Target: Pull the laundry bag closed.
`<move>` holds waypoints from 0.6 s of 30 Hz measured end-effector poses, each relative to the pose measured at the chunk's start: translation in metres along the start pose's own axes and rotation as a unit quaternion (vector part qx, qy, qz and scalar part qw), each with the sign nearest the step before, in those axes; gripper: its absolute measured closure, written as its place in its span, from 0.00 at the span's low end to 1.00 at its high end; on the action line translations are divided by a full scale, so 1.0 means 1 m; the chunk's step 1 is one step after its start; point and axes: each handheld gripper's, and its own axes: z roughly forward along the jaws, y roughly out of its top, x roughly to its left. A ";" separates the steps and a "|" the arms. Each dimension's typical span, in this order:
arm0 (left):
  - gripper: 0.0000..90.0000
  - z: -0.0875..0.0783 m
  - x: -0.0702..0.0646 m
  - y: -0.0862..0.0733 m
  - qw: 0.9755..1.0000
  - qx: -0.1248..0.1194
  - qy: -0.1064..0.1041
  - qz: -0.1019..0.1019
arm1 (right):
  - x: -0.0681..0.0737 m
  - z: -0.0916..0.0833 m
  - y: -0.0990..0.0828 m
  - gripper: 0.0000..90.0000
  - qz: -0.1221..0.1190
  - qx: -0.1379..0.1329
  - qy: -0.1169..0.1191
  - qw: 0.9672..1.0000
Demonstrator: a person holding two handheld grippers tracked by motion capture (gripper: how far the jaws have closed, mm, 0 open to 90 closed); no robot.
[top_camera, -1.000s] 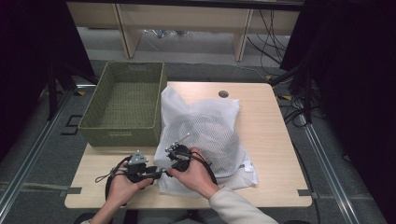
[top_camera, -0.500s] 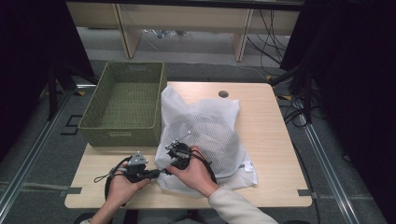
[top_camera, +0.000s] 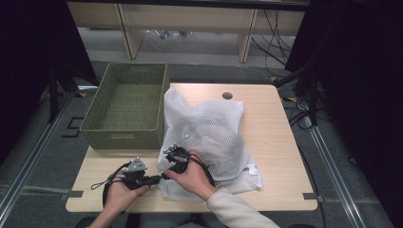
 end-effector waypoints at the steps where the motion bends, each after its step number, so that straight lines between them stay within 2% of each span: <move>1: 1.00 0.000 0.000 0.000 1.000 0.002 0.005 0.002 | 0.001 0.000 0.000 0.67 0.008 0.002 -0.001 1.000; 2: 1.00 0.000 0.000 0.000 1.000 0.004 0.001 0.002 | 0.000 0.000 0.000 0.67 0.007 0.001 -0.003 1.000; 3: 1.00 0.000 0.001 0.000 1.000 0.008 0.008 0.008 | -0.001 0.001 0.000 0.67 0.002 -0.001 0.000 1.000; 4: 1.00 0.000 0.001 0.000 1.000 0.006 0.006 0.005 | -0.002 0.002 0.000 0.67 0.000 -0.003 0.002 1.000; 7: 1.00 0.001 0.000 0.000 1.000 0.006 0.006 0.005 | -0.002 0.003 -0.001 0.66 0.010 0.002 0.001 1.000; 18: 1.00 0.002 0.001 0.000 1.000 0.007 0.009 0.009 | -0.004 0.006 -0.001 0.66 0.003 0.001 0.007 1.000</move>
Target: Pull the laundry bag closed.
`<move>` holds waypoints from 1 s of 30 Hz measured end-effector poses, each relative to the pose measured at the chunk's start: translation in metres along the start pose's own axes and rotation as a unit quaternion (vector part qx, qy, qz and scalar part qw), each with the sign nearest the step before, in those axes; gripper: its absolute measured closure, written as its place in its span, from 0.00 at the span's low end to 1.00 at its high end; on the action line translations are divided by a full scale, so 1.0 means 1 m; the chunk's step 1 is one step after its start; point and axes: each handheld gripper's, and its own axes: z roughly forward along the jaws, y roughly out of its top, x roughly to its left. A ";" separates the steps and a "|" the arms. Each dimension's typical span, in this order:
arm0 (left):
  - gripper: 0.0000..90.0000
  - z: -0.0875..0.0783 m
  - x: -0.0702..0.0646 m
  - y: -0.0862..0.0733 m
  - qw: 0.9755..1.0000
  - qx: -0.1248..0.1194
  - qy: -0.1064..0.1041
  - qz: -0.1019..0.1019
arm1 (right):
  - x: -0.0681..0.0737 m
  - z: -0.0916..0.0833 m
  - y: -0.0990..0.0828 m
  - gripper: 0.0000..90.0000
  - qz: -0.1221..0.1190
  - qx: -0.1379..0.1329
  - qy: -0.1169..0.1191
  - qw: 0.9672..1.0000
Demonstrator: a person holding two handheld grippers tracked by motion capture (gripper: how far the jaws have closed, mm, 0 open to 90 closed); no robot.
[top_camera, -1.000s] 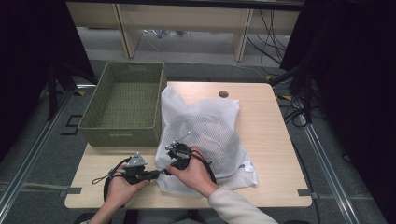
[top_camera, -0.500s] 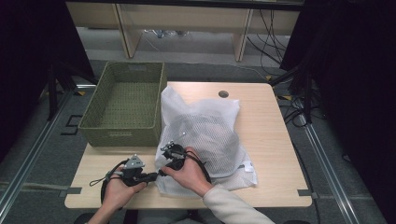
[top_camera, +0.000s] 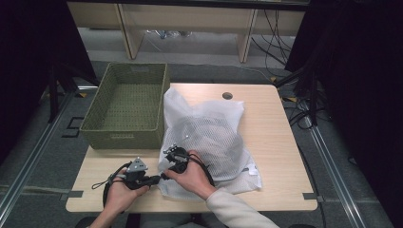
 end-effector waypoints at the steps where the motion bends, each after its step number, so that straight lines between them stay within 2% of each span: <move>1: 0.99 0.000 0.000 0.000 1.000 0.000 0.000 0.000 | 0.000 0.000 0.000 0.66 0.000 0.000 0.000 1.000; 4: 0.99 0.000 0.000 0.000 1.000 0.000 0.002 0.000 | 0.002 0.000 0.000 0.65 0.004 0.004 -0.002 1.000; 6: 0.99 -0.001 0.000 0.000 1.000 0.006 0.011 0.006 | 0.002 0.001 -0.001 0.65 0.006 0.002 0.000 1.000; 10: 0.98 0.000 0.000 0.000 1.000 0.003 0.009 0.003 | 0.001 0.002 0.000 0.65 0.001 0.002 0.002 1.000; 12: 0.97 0.000 0.000 0.000 1.000 0.004 0.012 0.004 | 0.002 0.002 0.000 0.65 0.006 0.005 0.003 1.000; 13: 0.97 -0.001 0.001 0.000 1.000 0.010 0.016 0.012 | 0.002 0.002 0.000 0.65 0.003 0.004 0.004 1.000; 18: 0.97 0.000 0.002 0.000 1.000 0.012 0.017 0.012 | 0.003 0.003 0.001 0.66 0.006 0.008 0.004 1.000; 19: 0.97 0.000 0.001 -0.001 1.000 0.011 0.015 0.011 | 0.002 0.004 0.001 0.66 -0.001 0.004 0.007 1.000; 21: 0.97 0.001 0.001 -0.001 1.000 0.008 0.015 0.007 | 0.002 0.004 0.001 0.66 0.001 0.004 0.008 1.000; 22: 0.97 0.000 0.001 -0.001 1.000 0.012 0.020 0.011 | 0.003 0.004 0.001 0.67 0.008 0.006 0.011 1.000; 25: 0.97 0.000 0.002 -0.001 1.000 0.014 0.021 0.013 | 0.002 0.005 0.001 0.70 0.007 0.008 0.024 1.000; 26: 0.97 0.000 0.002 -0.001 1.000 0.015 0.021 0.014 | 0.001 0.005 0.001 0.71 0.006 0.010 0.038 0.999; 27: 0.97 0.000 0.002 -0.001 1.000 0.015 0.021 0.014 | 0.001 0.005 0.001 0.71 0.008 0.010 0.042 0.999; 30: 0.97 0.000 0.002 -0.001 1.000 0.015 0.022 0.015 | 0.002 0.004 0.001 0.73 0.017 0.015 0.033 0.999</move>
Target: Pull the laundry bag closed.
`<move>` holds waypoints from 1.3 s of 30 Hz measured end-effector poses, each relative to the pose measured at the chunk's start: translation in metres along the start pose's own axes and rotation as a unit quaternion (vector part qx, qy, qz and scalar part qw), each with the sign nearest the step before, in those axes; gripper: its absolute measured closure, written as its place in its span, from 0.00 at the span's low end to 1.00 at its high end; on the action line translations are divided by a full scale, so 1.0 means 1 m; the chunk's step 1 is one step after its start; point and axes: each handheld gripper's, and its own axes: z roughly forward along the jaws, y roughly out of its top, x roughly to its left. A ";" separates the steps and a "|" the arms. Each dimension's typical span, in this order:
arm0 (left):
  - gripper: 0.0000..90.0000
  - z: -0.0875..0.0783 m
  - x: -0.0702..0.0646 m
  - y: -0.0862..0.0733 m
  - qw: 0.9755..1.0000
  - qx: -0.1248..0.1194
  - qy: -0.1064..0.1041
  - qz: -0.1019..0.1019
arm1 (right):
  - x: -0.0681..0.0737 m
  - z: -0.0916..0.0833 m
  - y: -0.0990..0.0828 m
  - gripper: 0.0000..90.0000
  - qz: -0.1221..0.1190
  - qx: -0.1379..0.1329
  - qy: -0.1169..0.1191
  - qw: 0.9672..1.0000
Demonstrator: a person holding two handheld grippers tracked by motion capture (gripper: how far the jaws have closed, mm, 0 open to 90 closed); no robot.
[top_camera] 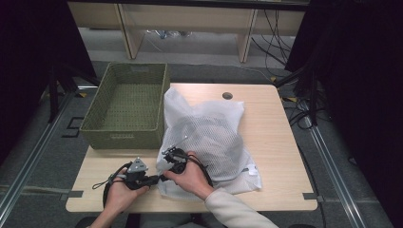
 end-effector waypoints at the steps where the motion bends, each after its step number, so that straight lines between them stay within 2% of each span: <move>1: 0.97 0.000 0.000 0.000 1.000 0.000 0.000 0.000 | 0.000 0.000 0.000 0.73 0.000 0.001 0.001 1.000; 5: 0.97 0.000 -0.001 0.000 1.000 0.000 0.001 -0.002 | -0.001 -0.001 0.000 0.78 -0.008 -0.003 0.011 1.000; 6: 0.97 0.000 -0.001 0.000 1.000 0.001 0.001 -0.001 | 0.001 -0.003 0.000 0.78 0.001 -0.002 0.011 1.000; 11: 0.97 0.000 -0.001 0.000 1.000 0.000 0.002 -0.002 | 0.003 -0.006 0.001 0.83 -0.004 -0.002 0.006 1.000; 12: 0.97 0.000 -0.001 0.000 1.000 0.001 0.002 -0.002 | 0.003 -0.006 0.001 0.83 -0.005 -0.001 0.012 1.000; 15: 0.97 0.000 -0.001 0.000 1.000 0.000 0.002 -0.002 | 0.005 -0.005 0.000 0.86 0.005 0.005 0.016 1.000; 16: 0.97 0.000 -0.001 0.000 1.000 0.001 0.002 -0.002 | 0.004 -0.004 0.000 0.87 -0.005 0.006 0.016 1.000; 22: 0.97 0.000 -0.001 0.000 1.000 0.001 0.003 -0.003 | 0.003 -0.003 -0.001 0.96 0.002 0.005 0.017 1.000; 26: 0.96 0.000 -0.001 0.000 1.000 0.002 0.004 -0.001 | 0.003 -0.004 -0.001 0.96 0.000 0.009 0.014 1.000; 30: 0.95 0.000 0.000 0.000 1.000 0.002 0.002 -0.001 | 0.004 -0.003 -0.001 0.95 0.010 0.009 0.004 1.000; 33: 0.95 0.000 -0.001 0.000 1.000 0.000 0.003 -0.004 | 0.004 -0.003 -0.001 0.96 0.008 0.009 0.009 1.000; 34: 0.94 0.000 -0.001 0.000 1.000 0.000 0.003 -0.004 | 0.003 -0.001 -0.001 0.96 0.003 0.006 0.016 1.000; 35: 0.92 -0.001 -0.002 0.000 1.000 -0.003 0.002 -0.008 | 0.004 -0.002 -0.001 0.96 0.006 0.006 0.015 1.000; 37: 0.87 -0.002 -0.001 0.000 1.000 -0.002 0.006 -0.003 | 0.004 -0.004 -0.001 0.96 0.000 0.006 0.013 1.000; 38: 0.83 -0.006 -0.003 0.001 1.000 -0.011 0.008 -0.014 | 0.005 -0.007 0.000 0.96 0.002 0.005 0.013 1.000; 39: 0.79 -0.008 -0.005 0.002 1.000 -0.015 0.009 -0.016 | 0.006 -0.009 0.000 0.96 0.003 0.001 0.010 1.000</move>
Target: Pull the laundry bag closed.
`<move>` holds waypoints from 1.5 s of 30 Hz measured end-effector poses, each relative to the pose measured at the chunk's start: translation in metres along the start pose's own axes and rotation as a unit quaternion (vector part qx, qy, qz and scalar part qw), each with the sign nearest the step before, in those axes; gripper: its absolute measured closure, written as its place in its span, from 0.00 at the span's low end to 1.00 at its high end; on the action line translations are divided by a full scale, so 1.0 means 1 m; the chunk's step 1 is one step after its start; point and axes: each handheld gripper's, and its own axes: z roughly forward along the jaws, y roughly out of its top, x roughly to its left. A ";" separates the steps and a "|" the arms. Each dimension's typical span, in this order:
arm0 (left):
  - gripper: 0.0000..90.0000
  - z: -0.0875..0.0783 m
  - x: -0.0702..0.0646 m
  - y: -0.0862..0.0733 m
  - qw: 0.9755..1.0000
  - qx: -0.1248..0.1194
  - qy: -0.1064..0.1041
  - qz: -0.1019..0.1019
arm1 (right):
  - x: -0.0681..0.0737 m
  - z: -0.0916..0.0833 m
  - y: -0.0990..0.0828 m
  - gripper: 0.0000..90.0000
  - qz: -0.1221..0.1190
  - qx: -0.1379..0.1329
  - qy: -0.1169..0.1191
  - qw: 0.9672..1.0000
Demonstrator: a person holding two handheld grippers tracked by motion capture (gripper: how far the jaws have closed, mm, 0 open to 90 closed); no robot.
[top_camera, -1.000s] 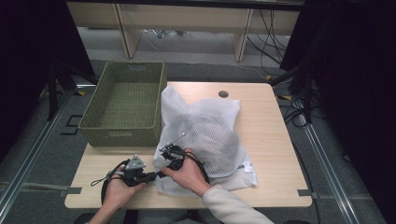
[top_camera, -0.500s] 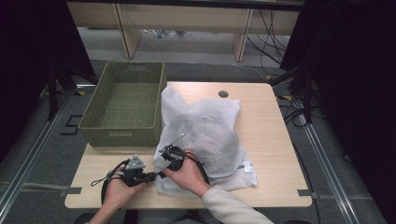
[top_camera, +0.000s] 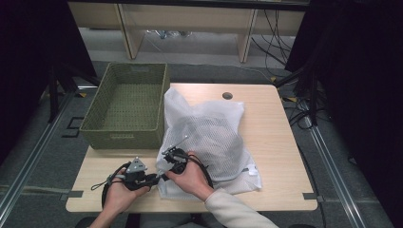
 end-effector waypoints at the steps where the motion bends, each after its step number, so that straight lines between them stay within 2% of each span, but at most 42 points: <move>1: 0.74 -0.003 -0.001 0.001 1.000 0.006 0.005 0.003 | 0.000 -0.003 0.001 0.96 -0.009 0.002 -0.004 1.000; 2: 0.68 -0.005 0.000 0.001 1.000 -0.001 0.011 0.008 | 0.001 -0.005 0.001 0.96 -0.005 -0.001 0.000 1.000; 4: 0.62 -0.007 -0.006 -0.001 1.000 -0.011 -0.011 -0.023 | 0.003 -0.011 0.002 0.97 -0.012 -0.004 -0.001 1.000; 5: 0.59 -0.007 -0.008 -0.002 0.999 -0.009 -0.019 -0.030 | 0.005 -0.015 0.001 0.97 -0.002 -0.004 -0.001 1.000; 6: 0.58 -0.008 -0.009 -0.002 0.999 -0.008 -0.028 -0.032 | 0.007 -0.017 0.001 0.97 -0.006 -0.005 -0.006 1.000; 7: 0.57 -0.007 -0.012 -0.002 0.998 -0.016 -0.039 -0.044 | 0.007 -0.020 0.001 0.97 -0.005 -0.005 0.003 1.000; 8: 0.56 -0.007 -0.012 -0.002 0.999 -0.009 -0.039 -0.034 | 0.009 -0.023 0.001 0.97 -0.008 -0.008 -0.003 1.000; 9: 0.56 -0.006 -0.014 -0.002 0.998 -0.003 -0.048 -0.043 | 0.011 -0.025 0.000 0.97 -0.006 -0.008 0.000 1.000; 10: 0.56 -0.004 -0.017 -0.001 0.997 -0.014 -0.054 -0.051 | 0.012 -0.028 0.000 0.97 -0.011 -0.011 -0.001 1.000; 11: 0.56 -0.002 -0.017 0.000 0.997 -0.015 -0.057 -0.051 | 0.012 -0.029 -0.001 0.97 -0.011 -0.012 0.012 1.000; 12: 0.56 -0.001 -0.018 0.000 0.997 -0.013 -0.062 -0.054 | 0.013 -0.030 -0.002 0.97 -0.015 -0.015 0.011 1.000; 14: 0.59 0.000 -0.018 0.002 0.997 -0.011 -0.064 -0.044 | 0.017 -0.033 -0.003 0.97 -0.014 -0.013 -0.003 1.000; 17: 0.65 0.004 -0.019 0.003 0.996 -0.017 -0.074 -0.050 | 0.019 -0.038 -0.004 0.97 -0.018 -0.017 0.006 1.000; 18: 0.67 0.005 -0.019 0.003 0.996 -0.015 -0.072 -0.047 | 0.020 -0.039 -0.005 0.97 -0.021 -0.020 0.004 1.000; 19: 0.69 0.006 -0.020 0.004 0.995 -0.012 -0.078 -0.053 | 0.020 -0.041 -0.005 0.97 -0.023 -0.019 0.003 1.000; 20: 0.70 0.007 -0.019 0.004 0.997 -0.008 -0.071 -0.040 | 0.021 -0.042 -0.006 0.97 -0.022 -0.020 0.006 1.000; 21: 0.71 0.009 -0.022 0.005 0.996 -0.015 -0.076 -0.048 | 0.022 -0.043 -0.006 0.97 -0.024 -0.024 0.003 0.999; 22: 0.73 0.008 -0.021 0.006 0.997 -0.008 -0.073 -0.038 | 0.022 -0.044 -0.006 0.97 -0.029 -0.028 -0.006 0.999; 24: 0.76 0.009 -0.022 0.007 0.997 -0.010 -0.073 -0.030 | 0.022 -0.045 -0.006 0.97 -0.027 -0.028 -0.007 0.999; 27: 0.82 0.010 -0.022 0.007 0.997 -0.022 -0.071 -0.037 | 0.021 -0.046 -0.007 0.97 -0.026 -0.028 -0.004 0.999; 28: 0.84 0.009 -0.021 0.007 0.997 -0.018 -0.067 -0.027 | 0.020 -0.046 -0.008 0.97 -0.029 -0.029 -0.004 0.999; 30: 0.88 0.010 -0.022 0.007 0.997 -0.025 -0.072 -0.032 | 0.019 -0.046 -0.008 0.97 -0.034 -0.027 0.004 0.999; 31: 0.88 0.010 -0.023 0.008 0.997 -0.023 -0.071 -0.031 | 0.021 -0.046 -0.008 0.97 -0.023 -0.025 0.004 0.999; 32: 0.89 0.009 -0.023 0.008 0.997 -0.021 -0.073 -0.027 | 0.021 -0.046 -0.009 0.97 -0.024 -0.027 0.005 0.999; 33: 0.89 0.009 -0.024 0.010 0.997 -0.014 -0.076 -0.019 | 0.021 -0.047 -0.009 0.97 -0.028 -0.031 -0.006 0.999; 34: 0.87 0.010 -0.026 0.010 0.996 -0.026 -0.078 -0.022 | 0.021 -0.047 -0.009 0.97 -0.028 -0.030 -0.008 0.999; 35: 0.86 0.010 -0.026 0.011 0.997 -0.026 -0.072 -0.021 | 0.020 -0.048 -0.009 0.97 -0.031 -0.031 -0.009 0.999; 36: 0.84 0.010 -0.025 0.012 0.998 -0.018 -0.066 -0.010 | 0.021 -0.049 -0.010 0.97 -0.027 -0.030 -0.009 0.999; 38: 0.82 0.012 -0.026 0.012 0.997 -0.028 -0.073 -0.017 | 0.020 -0.049 -0.010 0.97 -0.029 -0.031 -0.006 0.999; 39: 0.83 0.012 -0.026 0.013 0.997 -0.028 -0.072 -0.016 | 0.020 -0.050 -0.010 0.97 -0.029 -0.031 -0.005 0.999; 40: 0.85 0.011 -0.024 0.013 0.997 -0.020 -0.072 -0.004 | 0.020 -0.050 -0.010 0.97 -0.025 -0.030 -0.004 0.999; 42: 0.93 0.012 -0.026 0.013 0.997 -0.028 -0.073 -0.005 | 0.020 -0.050 -0.011 0.97 -0.026 -0.031 -0.003 0.999; 43: 0.96 0.011 -0.025 0.013 0.997 -0.024 -0.069 0.003 | 0.019 -0.051 -0.011 0.97 -0.033 -0.033 -0.004 0.999; 44: 0.97 0.011 -0.027 0.013 0.997 -0.034 -0.071 -0.006 | 0.021 -0.051 -0.011 0.97 -0.027 -0.033 -0.006 0.999; 45: 0.97 0.010 -0.027 0.013 0.997 -0.035 -0.064 0.003 | 0.021 -0.052 -0.011 0.97 -0.026 -0.033 -0.005 0.999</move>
